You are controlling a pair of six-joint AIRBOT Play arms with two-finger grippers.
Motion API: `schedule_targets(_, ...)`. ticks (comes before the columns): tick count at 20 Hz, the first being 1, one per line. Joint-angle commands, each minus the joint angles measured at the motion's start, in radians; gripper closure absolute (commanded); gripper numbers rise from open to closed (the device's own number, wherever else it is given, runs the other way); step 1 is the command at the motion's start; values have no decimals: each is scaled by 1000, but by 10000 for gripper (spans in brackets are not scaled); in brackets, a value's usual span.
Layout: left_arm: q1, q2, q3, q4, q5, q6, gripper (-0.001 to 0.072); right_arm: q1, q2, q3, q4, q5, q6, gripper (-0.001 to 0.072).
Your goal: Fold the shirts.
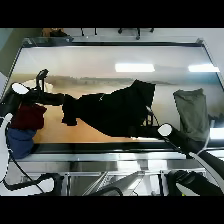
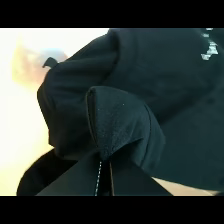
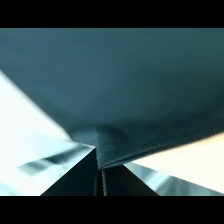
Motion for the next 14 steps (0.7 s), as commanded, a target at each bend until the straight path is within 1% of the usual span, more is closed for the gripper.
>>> schedule_targets(1,52,3,154,-131,-229,-16,692,-108,162,159,-115,55,-55,690)
schedule_targets(2,85,13,204,-238,-290,-17,692,-169,205,233,-171,114,-63,690)
schedule_targets(3,127,37,244,-383,-327,-22,692,-229,235,312,-216,172,-64,690)
schedule_targets(4,163,69,272,-522,-338,-27,692,-290,256,406,-252,229,-64,690)
schedule_targets(6,247,160,318,-806,-327,-27,692,-394,263,607,-258,308,-113,690)
schedule_targets(7,288,205,341,-903,-326,-27,692,-431,252,722,-259,334,-116,691)
schedule_targets(8,332,253,369,-966,-327,-27,692,-451,239,829,-259,351,-132,691)
schedule_targets(9,380,307,399,-992,-326,-36,692,-457,220,931,-259,363,-158,691)
schedule_targets(11,475,406,466,-978,-320,-58,692,-455,176,1122,-259,365,-176,691)
schedule_targets(12,523,451,497,-978,-304,-68,692,-455,153,1207,-260,365,-205,691)
schedule_targets(14,603,503,560,-976,-283,-88,692,-456,113,1344,-273,365,-220,691)
